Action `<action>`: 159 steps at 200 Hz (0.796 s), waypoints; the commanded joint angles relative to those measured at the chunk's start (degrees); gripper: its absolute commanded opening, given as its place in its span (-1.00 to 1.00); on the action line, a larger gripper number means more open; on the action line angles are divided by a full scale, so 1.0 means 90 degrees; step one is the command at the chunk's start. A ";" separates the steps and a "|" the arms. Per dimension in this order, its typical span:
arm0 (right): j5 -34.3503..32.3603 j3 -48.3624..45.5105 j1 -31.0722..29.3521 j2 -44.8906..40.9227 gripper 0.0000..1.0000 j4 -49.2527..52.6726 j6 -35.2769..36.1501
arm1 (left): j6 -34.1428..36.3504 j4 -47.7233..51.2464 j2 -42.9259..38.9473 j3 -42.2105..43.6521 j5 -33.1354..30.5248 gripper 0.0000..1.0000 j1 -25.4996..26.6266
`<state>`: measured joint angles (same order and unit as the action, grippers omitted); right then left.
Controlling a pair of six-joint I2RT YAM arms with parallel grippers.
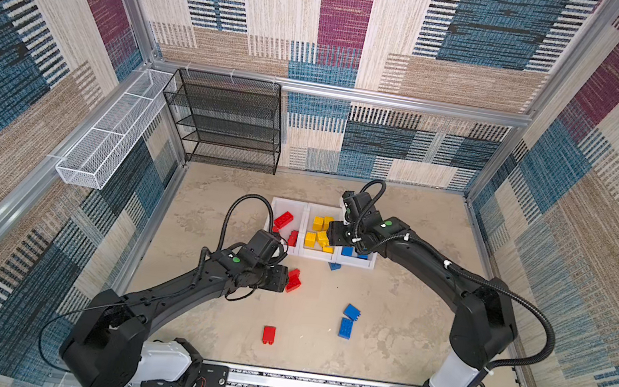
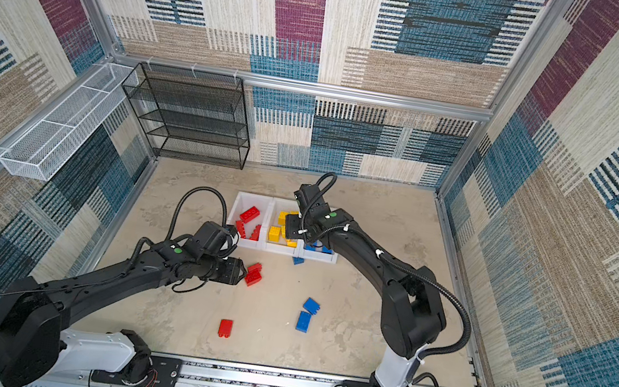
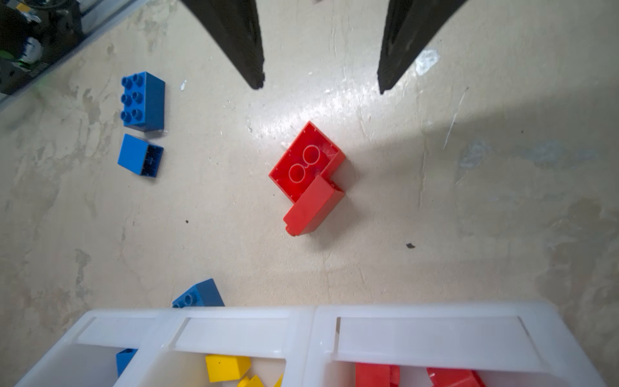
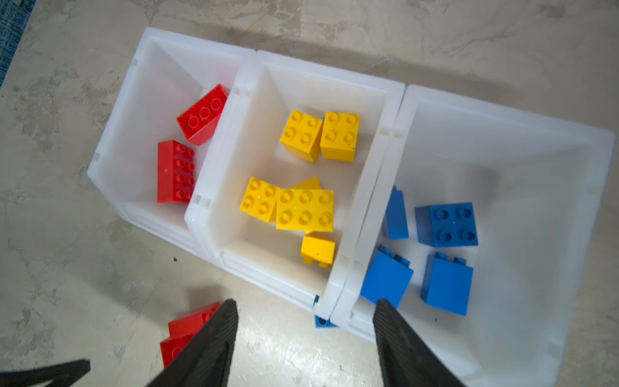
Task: Sort the legos into containers by color
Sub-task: 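Lower the left gripper onto a red brick by the bin front and grasp it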
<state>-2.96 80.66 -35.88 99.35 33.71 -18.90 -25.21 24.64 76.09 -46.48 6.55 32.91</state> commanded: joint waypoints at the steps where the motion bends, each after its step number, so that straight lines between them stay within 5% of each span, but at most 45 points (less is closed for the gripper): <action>1: 0.0036 -0.0293 0.0002 -0.0294 0.35 -0.0122 -0.0138 | 0.0611 -0.0040 0.0387 -0.0299 0.0160 0.13 -0.0005; 159: 0.0143 -0.1027 0.0002 -0.0775 0.33 -0.0328 -0.0340 | 0.1627 0.0196 0.2564 -0.1705 -0.0105 -0.03 -0.0006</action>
<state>-1.93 71.81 -35.88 92.92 32.38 -21.17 -13.41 25.36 97.86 -60.73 7.31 32.91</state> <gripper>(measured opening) 0.665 0.491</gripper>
